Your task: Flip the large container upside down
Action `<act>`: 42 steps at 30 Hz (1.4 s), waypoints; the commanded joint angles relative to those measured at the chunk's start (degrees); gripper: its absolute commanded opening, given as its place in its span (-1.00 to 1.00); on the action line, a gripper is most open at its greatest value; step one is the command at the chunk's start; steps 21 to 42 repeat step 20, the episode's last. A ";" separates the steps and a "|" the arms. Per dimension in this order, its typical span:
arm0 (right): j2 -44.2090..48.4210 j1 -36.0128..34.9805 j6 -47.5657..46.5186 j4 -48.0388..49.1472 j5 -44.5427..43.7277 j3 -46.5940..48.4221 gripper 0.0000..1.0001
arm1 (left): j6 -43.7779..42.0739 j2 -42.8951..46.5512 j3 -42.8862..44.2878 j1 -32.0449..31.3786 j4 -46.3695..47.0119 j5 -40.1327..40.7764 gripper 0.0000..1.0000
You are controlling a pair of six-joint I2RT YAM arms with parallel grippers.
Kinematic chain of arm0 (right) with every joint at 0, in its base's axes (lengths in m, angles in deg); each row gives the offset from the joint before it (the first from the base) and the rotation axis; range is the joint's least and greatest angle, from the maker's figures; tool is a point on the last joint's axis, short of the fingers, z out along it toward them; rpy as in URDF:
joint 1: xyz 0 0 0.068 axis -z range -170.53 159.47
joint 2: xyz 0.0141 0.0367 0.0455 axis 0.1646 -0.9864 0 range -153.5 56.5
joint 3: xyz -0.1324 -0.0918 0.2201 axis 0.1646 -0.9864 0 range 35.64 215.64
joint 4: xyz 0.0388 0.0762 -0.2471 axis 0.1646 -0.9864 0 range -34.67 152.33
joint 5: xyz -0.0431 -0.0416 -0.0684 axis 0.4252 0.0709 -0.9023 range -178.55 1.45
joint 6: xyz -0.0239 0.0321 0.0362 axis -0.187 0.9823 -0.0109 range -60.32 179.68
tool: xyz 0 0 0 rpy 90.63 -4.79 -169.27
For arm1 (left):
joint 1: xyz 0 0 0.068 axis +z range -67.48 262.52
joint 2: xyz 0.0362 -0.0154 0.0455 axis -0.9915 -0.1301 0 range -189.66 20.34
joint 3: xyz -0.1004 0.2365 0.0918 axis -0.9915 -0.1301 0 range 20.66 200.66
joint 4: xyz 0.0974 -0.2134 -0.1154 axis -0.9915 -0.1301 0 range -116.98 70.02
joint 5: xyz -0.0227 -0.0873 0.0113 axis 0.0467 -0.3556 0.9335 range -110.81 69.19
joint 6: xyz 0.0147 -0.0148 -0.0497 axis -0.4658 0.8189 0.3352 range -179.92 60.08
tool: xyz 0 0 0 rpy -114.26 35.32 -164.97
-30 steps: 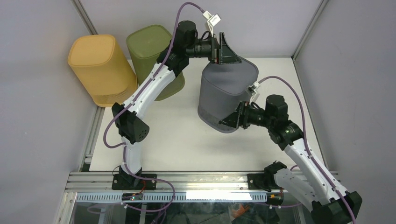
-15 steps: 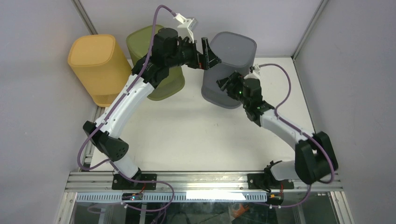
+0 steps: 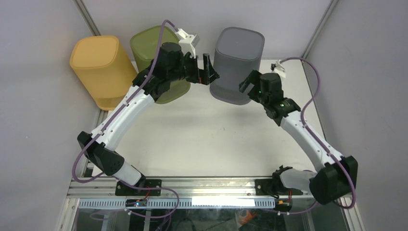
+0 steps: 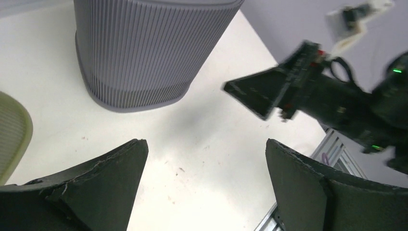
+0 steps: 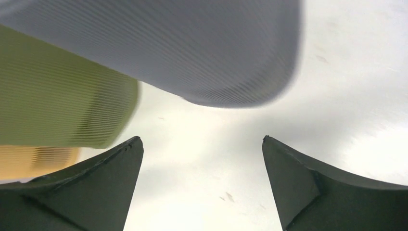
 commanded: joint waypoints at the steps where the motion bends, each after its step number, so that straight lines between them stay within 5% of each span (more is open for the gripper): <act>1: 8.33 0.21 -2.67 -24.55 -16.04 1.54 0.98 | -0.93 -0.97 -1.57 0.26 0.78 2.52 0.98; 9: 16.11 0.49 7.28 -32.14 -34.47 3.27 0.98 | 2.92 -3.79 -4.53 0.04 0.02 16.24 0.98; 42: 14.34 0.58 6.15 -27.13 -33.71 4.49 0.98 | 3.43 -2.58 -6.96 0.05 0.26 15.84 0.98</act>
